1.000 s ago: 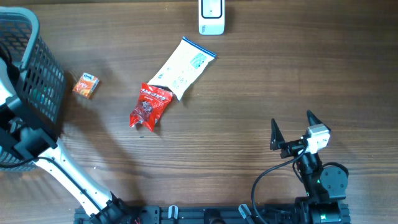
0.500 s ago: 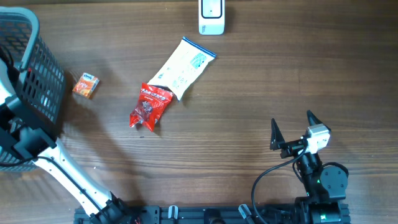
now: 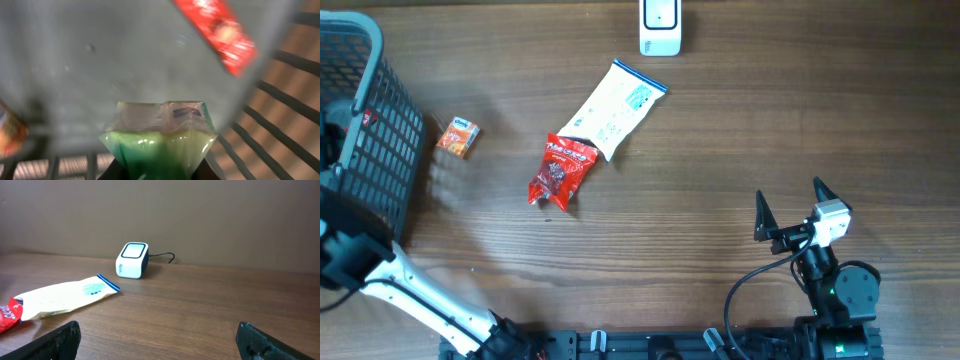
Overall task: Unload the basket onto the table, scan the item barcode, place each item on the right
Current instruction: 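Lift the green tissue box out of the basket with the left gripper, then carry the green box right and release it beside the red bag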
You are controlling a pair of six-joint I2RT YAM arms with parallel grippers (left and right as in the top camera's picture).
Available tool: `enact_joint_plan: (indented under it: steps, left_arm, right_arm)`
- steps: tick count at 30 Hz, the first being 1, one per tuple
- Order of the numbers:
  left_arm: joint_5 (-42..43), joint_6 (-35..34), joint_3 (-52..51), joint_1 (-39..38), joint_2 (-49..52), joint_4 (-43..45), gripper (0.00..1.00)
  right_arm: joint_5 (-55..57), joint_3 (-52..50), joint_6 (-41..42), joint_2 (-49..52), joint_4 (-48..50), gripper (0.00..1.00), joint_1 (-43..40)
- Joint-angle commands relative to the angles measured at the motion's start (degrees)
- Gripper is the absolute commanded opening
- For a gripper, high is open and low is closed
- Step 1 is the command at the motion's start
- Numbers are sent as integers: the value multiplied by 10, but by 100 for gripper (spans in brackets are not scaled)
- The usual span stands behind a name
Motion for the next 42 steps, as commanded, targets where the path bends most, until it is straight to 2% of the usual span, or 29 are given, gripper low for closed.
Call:
enact_joint_plan:
  steps: [1,5,10,16,21,30,32,39,42]
  left_arm:
    - [51,-1,1,8,-76,-1,9]
    - [69,-1,1,8,-130,1,11]
    - [138,-1,1,6,-215,5,12]
    - [149,15,1,-51,-287,-45,15]
    - [122,66,0,-158,-285,-101,15]
    - [-120,70,-2,-412,-234,-184,17]
    - [-138,78,-11,-460,-222,-183,22]
    - [-143,74,-74,-593,-168,-133,22]
    - [-143,74,-118,-631,-146,-97,24]
  right_arm:
    - [6,-1,-7,1,2,100,-2]
    - [6,0,-7,1,2,100,-2]
    - [6,0,-7,1,2,100,-2]
    - [6,0,-7,1,2,100,-2]
    - [6,0,-7,1,2,100,-2]
    - [6,-1,-7,1,2,100,-2]
    - [6,-1,-7,1,2,100,-2]
    - [6,-1,-7,1,2,100,-2]
    - [6,0,-7,1,2,100,-2]
